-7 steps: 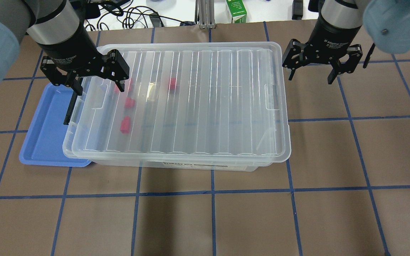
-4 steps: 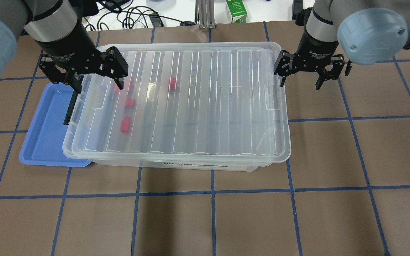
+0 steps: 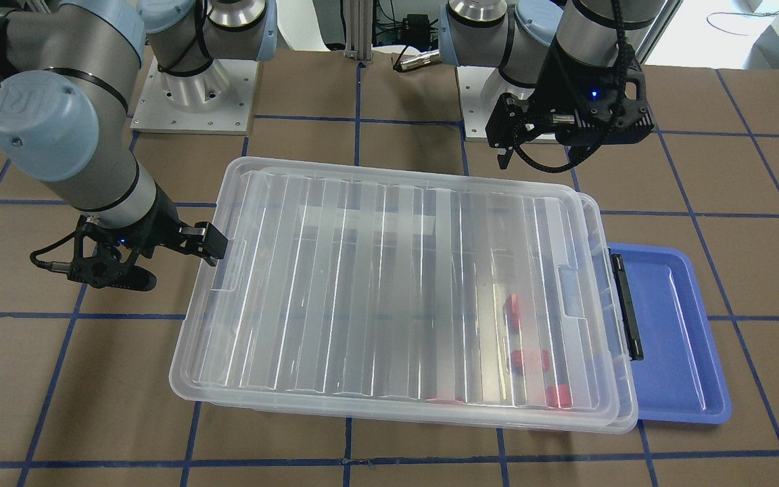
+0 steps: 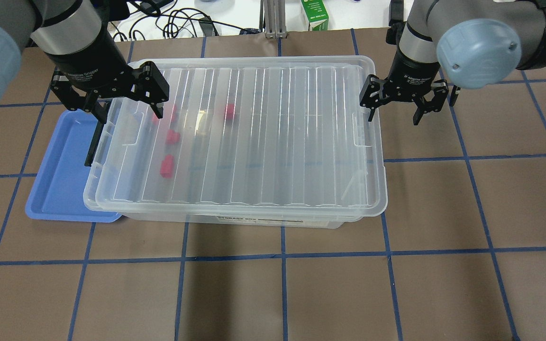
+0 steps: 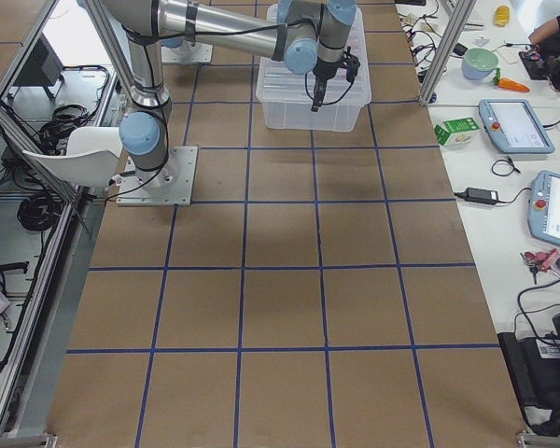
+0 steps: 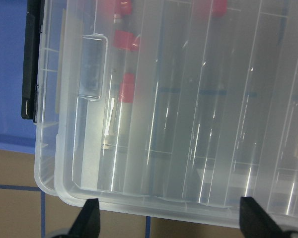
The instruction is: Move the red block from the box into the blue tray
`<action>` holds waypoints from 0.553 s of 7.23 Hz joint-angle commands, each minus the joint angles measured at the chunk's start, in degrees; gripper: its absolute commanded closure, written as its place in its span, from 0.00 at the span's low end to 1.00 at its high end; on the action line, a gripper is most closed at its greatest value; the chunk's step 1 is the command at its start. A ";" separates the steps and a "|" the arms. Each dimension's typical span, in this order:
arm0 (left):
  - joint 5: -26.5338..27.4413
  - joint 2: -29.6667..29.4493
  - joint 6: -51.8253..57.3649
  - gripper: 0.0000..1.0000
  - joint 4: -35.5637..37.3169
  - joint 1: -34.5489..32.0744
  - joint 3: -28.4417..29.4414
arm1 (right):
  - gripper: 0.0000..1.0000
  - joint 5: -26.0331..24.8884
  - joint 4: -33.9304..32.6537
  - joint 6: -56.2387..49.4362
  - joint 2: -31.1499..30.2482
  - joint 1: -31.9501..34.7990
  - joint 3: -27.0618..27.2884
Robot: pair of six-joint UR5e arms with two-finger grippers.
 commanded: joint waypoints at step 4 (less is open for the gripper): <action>0.13 -0.15 -0.09 0.00 0.00 -0.03 -0.25 | 0.00 -0.63 -1.19 -4.62 1.71 -0.52 0.06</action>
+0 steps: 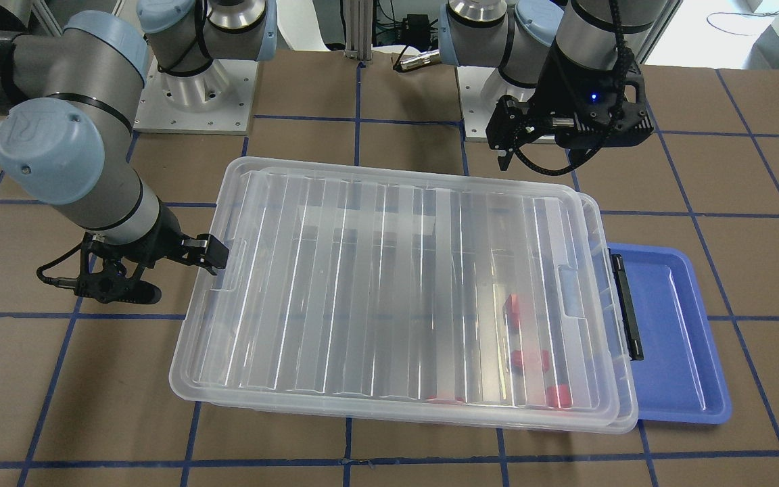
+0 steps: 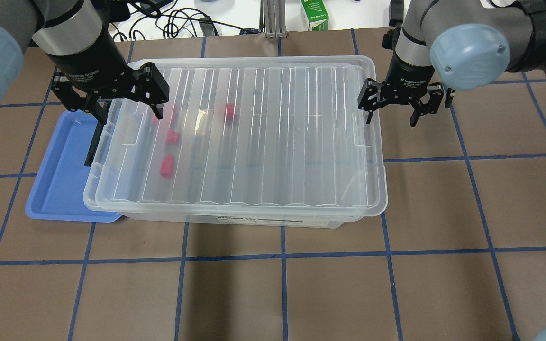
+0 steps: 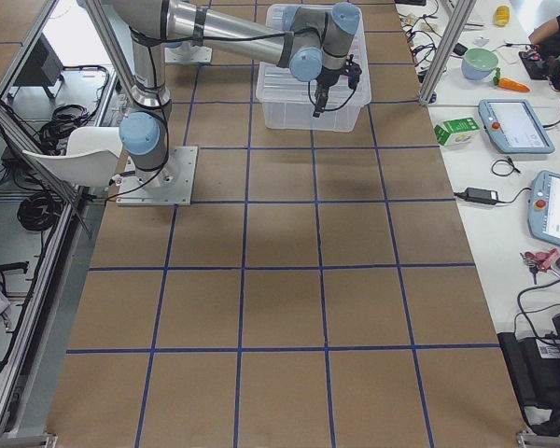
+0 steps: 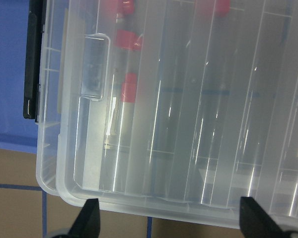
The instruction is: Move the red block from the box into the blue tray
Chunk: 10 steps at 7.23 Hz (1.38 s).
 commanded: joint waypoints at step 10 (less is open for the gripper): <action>-0.16 -0.19 0.02 0.00 0.00 0.03 0.01 | 0.00 -2.56 -0.25 -12.49 0.18 -4.67 0.03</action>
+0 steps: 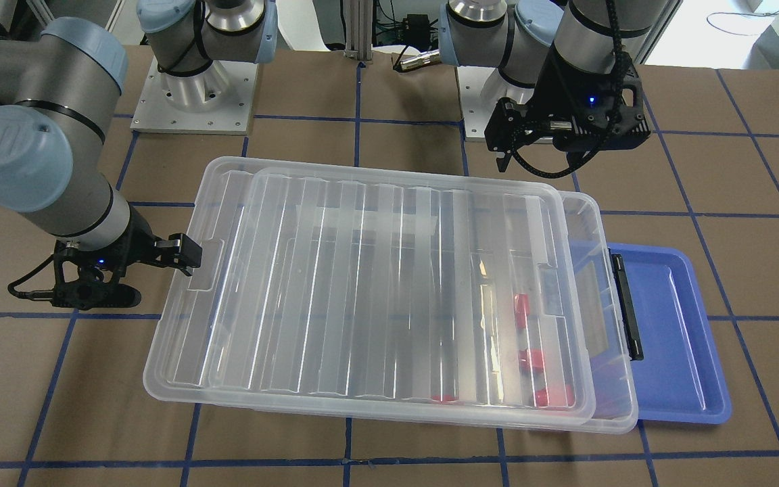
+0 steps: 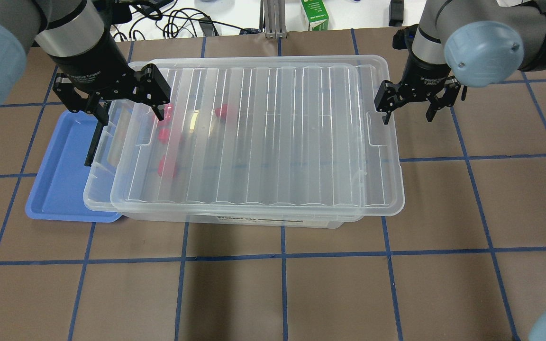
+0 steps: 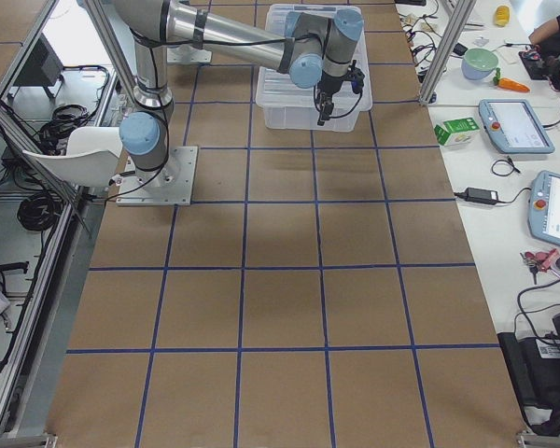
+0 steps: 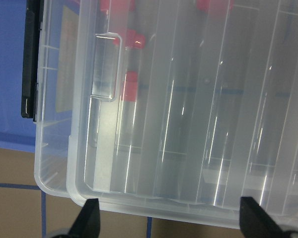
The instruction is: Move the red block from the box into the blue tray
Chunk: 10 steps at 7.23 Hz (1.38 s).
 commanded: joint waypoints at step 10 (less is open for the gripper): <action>-0.31 -0.43 -0.78 0.00 0.00 -0.01 -0.19 | 0.00 -1.72 0.05 -15.57 0.00 -10.28 -0.70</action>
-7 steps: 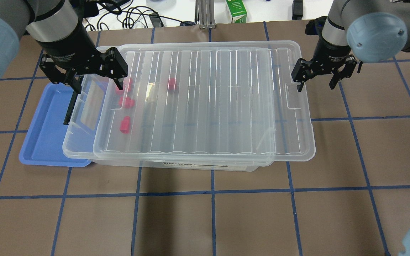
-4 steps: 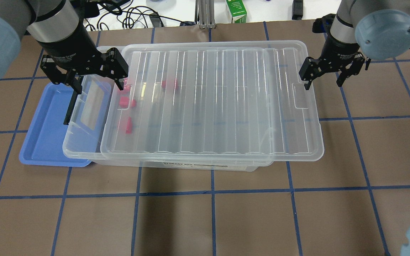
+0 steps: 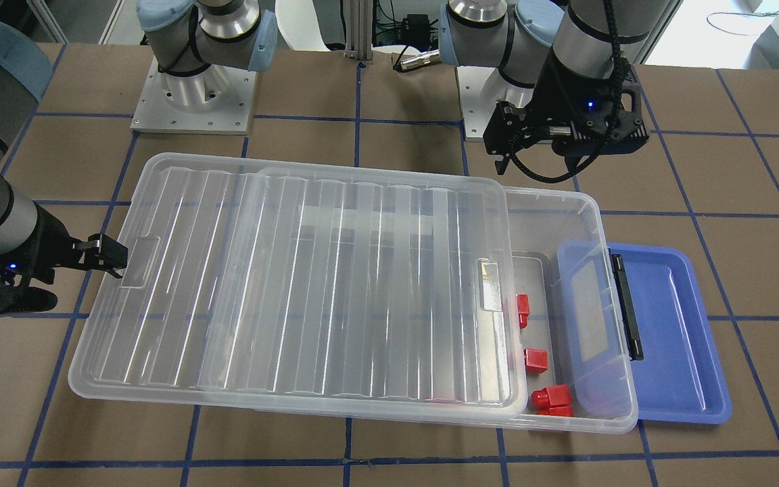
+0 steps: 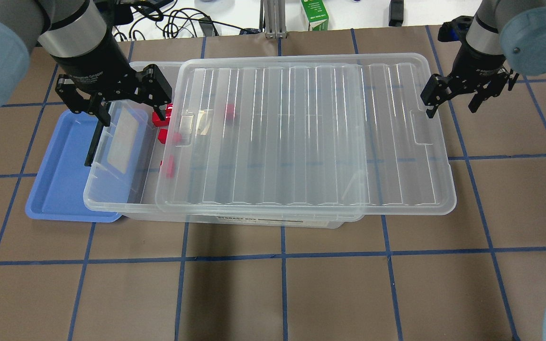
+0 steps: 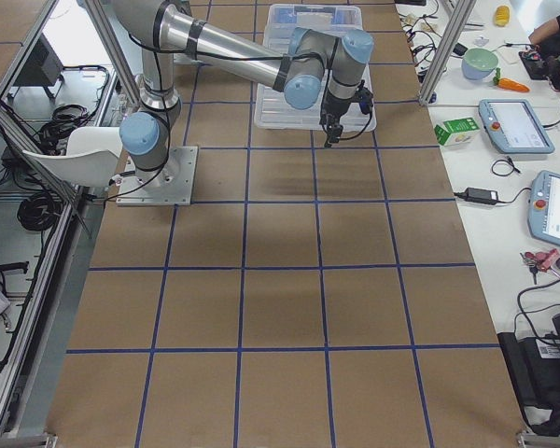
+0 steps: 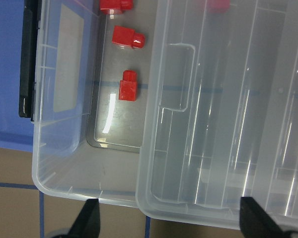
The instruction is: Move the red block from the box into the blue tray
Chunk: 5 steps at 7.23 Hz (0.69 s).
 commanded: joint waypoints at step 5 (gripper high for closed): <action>-0.21 -0.05 -0.05 0.00 0.23 -0.17 -0.41 | 0.00 -1.98 0.11 -6.32 -0.09 -4.28 -0.28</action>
